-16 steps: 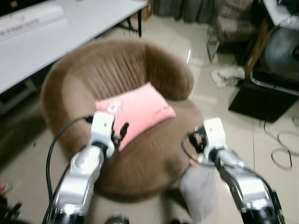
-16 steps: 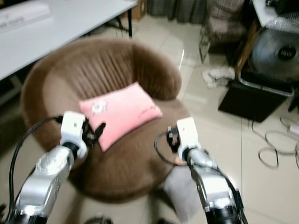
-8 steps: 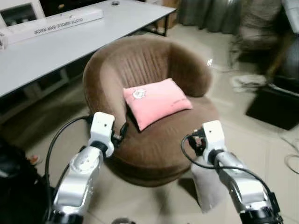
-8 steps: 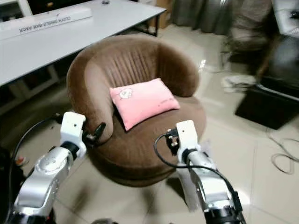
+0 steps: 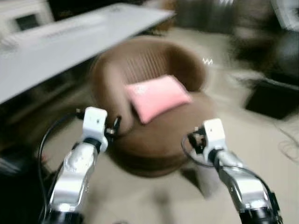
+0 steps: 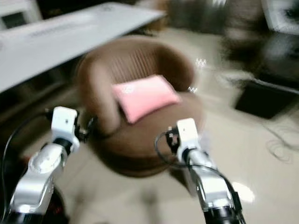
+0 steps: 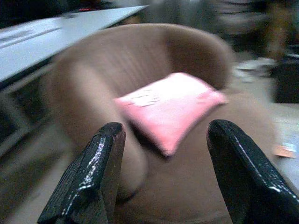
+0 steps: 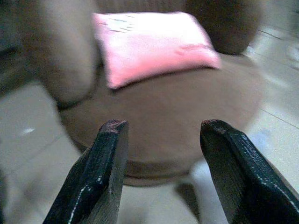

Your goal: Move the pillow to the sofa from floor

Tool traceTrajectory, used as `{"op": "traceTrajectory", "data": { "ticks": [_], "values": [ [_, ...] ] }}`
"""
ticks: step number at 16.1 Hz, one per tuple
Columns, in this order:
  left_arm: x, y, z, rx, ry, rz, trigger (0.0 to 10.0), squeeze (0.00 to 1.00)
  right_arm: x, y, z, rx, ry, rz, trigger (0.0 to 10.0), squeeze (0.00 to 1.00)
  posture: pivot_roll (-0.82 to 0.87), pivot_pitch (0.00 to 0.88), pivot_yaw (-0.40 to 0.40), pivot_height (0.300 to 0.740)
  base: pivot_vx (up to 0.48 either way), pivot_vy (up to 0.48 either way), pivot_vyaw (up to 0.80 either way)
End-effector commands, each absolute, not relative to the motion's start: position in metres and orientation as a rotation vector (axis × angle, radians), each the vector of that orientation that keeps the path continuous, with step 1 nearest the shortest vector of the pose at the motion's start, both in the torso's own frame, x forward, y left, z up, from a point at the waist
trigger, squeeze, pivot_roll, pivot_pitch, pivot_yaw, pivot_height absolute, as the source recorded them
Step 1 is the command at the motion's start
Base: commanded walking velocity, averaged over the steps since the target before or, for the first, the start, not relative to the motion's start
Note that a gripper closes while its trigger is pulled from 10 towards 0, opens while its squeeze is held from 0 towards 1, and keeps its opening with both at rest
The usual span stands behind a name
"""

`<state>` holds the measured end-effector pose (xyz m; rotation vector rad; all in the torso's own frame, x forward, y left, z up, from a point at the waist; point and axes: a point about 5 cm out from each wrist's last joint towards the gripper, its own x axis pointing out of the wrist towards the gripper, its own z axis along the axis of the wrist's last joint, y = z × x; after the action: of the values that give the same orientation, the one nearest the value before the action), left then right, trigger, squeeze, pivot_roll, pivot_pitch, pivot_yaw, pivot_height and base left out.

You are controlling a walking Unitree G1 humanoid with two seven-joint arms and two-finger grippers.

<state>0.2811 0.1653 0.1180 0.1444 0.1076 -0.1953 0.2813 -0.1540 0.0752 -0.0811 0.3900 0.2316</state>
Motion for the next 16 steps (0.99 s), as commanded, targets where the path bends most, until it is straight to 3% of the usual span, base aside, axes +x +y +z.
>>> {"op": "traceTrajectory", "data": {
  "ticks": [1, 9, 14, 16],
  "values": [
    [0.284, 0.164, 0.121, 0.144, 0.092, -0.199, 10.0, 0.0, 0.281, -0.157, 0.076, -0.083, 0.391, 0.214, 10.0, 0.0, 0.06, 0.0, 0.003, 0.74, 0.0, 0.0, -0.8],
    [0.288, 0.161, 0.12, 0.131, 0.083, -0.21, 10.0, 0.0, 0.274, -0.167, 0.075, -0.1, 0.39, 0.165, 10.0, 0.0, 0.02, 0.0, 0.028, 0.74, 0.0, 0.0, -0.8],
    [0.289, 0.156, 0.12, 0.105, 0.065, -0.223, 10.0, 0.0, 0.273, -0.17, 0.075, -0.11, 0.395, 0.155, 10.0, 0.0, 0.01, 0.0, 0.021, 0.74, 0.295, 0.0, -0.8],
    [0.288, 0.158, 0.121, 0.102, 0.059, -0.218, 10.0, 0.0, 0.275, -0.168, 0.074, -0.121, 0.393, 0.163, 10.0, 0.0, 0.02, 0.0, 0.016, 0.74, 0.373, 0.0, 0.0]
  ]
}}
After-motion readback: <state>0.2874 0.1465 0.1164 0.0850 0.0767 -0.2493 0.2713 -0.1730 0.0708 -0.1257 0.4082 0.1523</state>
